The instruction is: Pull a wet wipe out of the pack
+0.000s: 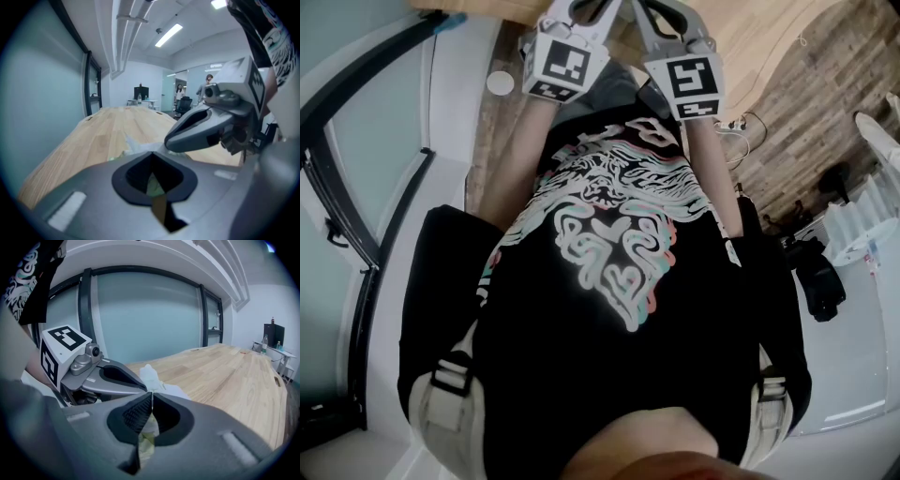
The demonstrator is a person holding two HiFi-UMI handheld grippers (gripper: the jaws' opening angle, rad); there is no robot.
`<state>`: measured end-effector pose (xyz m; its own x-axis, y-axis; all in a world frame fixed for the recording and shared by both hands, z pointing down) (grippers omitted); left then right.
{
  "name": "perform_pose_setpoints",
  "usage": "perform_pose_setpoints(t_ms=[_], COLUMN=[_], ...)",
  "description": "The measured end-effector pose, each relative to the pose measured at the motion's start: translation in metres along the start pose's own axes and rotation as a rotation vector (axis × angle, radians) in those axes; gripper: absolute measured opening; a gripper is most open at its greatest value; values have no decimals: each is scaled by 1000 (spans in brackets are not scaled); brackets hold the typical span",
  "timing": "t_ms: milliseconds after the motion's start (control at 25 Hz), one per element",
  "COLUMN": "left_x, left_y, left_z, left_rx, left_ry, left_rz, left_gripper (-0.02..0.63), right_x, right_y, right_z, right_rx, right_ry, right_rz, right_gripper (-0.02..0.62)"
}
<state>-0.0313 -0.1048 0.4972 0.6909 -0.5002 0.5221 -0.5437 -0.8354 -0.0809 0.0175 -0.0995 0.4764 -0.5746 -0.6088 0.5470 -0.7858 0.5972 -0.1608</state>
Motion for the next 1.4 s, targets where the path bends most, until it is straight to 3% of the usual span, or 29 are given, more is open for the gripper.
perform_pose_setpoints(t_ms=[1400], left_x=[-12], left_y=[-1], left_z=[13], left_rx=[36], left_ry=[-24], left_rz=[19], left_gripper=[-12], right_x=[-18], right_y=[4], right_z=[12], right_rx=[-32], right_ry=[-33], right_rz=[-21], right_gripper=[5])
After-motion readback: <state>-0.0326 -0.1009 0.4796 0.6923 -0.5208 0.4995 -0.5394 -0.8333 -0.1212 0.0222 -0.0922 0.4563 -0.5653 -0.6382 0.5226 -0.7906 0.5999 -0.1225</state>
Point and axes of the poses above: the fingertips, and each gripper's own axes: x forward along the fingers, y to its left, z out of its top, the point moved 3 cm from there along -x, backward along the fingers, and after that the axes turned 5 degrees about x, right-handed, at the moved point
